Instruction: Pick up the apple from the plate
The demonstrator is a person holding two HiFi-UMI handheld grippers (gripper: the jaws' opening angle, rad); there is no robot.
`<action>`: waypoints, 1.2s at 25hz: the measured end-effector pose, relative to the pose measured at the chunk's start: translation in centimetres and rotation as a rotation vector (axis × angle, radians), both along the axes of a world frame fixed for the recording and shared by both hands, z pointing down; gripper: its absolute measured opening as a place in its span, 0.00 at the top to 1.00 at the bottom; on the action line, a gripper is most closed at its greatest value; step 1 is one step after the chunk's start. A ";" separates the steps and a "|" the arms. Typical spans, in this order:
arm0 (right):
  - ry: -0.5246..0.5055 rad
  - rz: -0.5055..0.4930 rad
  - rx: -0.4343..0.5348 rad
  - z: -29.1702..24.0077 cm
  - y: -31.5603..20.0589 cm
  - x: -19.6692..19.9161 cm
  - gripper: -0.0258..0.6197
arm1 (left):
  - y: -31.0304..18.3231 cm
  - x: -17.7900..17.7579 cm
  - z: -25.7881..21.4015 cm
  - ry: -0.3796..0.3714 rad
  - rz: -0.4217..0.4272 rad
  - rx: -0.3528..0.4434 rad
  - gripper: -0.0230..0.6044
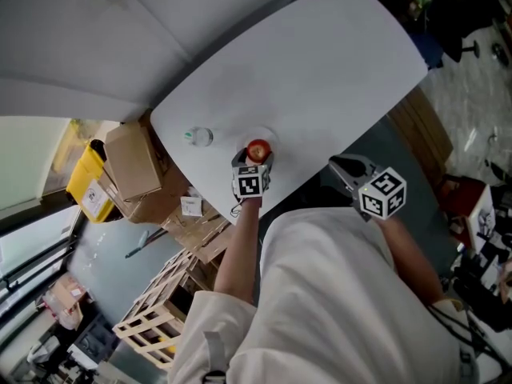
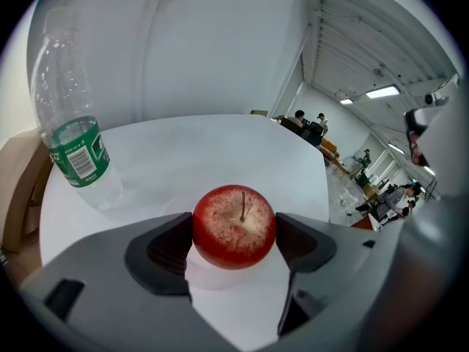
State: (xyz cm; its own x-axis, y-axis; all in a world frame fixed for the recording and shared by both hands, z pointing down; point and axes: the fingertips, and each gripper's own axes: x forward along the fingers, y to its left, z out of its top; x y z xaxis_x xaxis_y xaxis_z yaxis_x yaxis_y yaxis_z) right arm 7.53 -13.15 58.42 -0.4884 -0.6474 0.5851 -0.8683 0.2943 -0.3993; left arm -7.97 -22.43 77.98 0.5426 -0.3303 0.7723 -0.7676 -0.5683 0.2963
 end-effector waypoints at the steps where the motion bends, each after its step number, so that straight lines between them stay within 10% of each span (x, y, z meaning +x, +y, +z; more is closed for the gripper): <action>1: -0.001 -0.001 0.004 -0.1 -0.1 -0.1 0.90 | 0.0 0.0 -0.4 0.011 -0.001 0.004 0.39; 30: -0.054 -0.213 0.130 -2.6 -3.6 3.1 0.90 | 3.2 4.4 -14.1 0.175 -0.159 0.126 0.39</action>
